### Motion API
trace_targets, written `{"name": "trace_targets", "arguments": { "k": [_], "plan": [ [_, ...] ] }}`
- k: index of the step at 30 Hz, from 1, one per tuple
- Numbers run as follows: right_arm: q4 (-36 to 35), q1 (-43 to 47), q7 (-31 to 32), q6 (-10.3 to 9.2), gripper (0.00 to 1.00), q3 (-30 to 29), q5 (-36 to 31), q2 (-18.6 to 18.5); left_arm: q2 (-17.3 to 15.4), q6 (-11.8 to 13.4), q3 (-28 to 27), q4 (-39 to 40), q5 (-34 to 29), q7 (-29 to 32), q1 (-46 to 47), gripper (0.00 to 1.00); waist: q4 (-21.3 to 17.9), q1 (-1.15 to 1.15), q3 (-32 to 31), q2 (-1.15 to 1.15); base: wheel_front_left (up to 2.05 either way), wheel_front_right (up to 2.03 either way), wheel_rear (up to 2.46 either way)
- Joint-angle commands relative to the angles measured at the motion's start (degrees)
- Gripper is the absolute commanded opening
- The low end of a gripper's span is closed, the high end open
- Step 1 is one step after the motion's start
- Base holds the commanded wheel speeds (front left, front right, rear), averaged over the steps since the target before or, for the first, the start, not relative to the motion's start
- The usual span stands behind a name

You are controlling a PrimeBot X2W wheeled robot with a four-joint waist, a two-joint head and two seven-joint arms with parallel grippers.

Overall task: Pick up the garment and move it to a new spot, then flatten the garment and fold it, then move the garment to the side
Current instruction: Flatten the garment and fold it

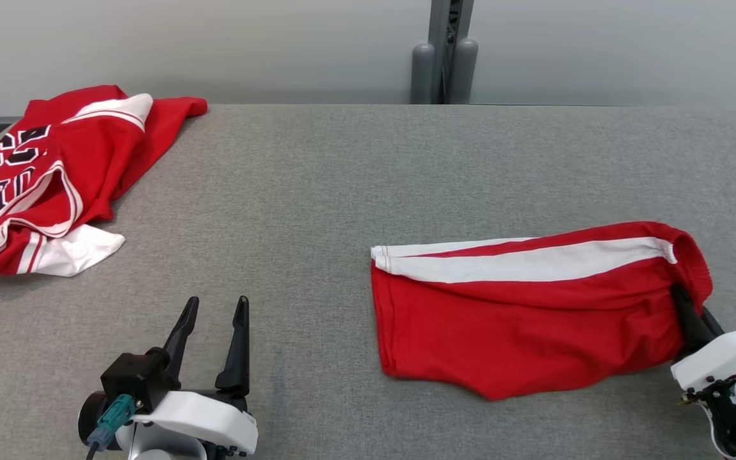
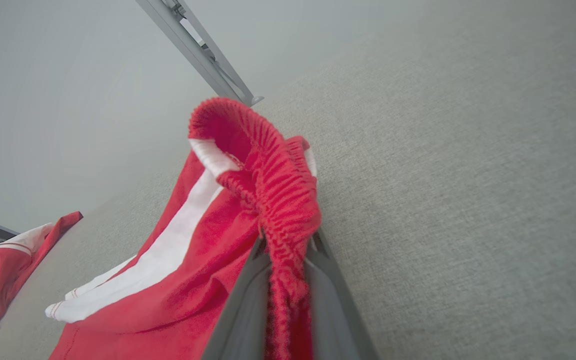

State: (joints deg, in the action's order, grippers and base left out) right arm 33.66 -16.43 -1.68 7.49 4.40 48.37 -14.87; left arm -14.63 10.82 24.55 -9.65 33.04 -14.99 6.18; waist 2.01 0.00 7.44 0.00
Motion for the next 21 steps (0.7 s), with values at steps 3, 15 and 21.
{"name": "trace_targets", "arguments": {
  "k": [3, 15, 21],
  "plan": [
    [-0.91, -0.85, 0.63, 0.01, 0.00, -1.14, -1.08, 0.51, -0.20, -0.27, -0.09, -0.15, 0.23, -0.24, 0.80, 1.00, -0.68, 0.00, 0.17, 0.00, 0.00, 0.00, 0.00],
    [-12.52, -0.20, 5.99, 0.01, 0.00, 2.10, -9.40, 6.87, -0.43, -0.72, 0.15, -0.79, 0.72, -0.05, 1.40, 1.00, -0.73, 0.00, -0.09, 0.00, 0.00, 0.00, 0.00],
    [-16.47, -0.15, 9.91, 0.01, 0.00, 4.73, -14.10, 10.39, -0.06, -0.78, 0.26, -0.71, 1.00, -0.08, 1.44, 1.00, 0.83, 0.00, -0.61, 0.00, 0.00, 0.00, 0.00]
  ]
}}
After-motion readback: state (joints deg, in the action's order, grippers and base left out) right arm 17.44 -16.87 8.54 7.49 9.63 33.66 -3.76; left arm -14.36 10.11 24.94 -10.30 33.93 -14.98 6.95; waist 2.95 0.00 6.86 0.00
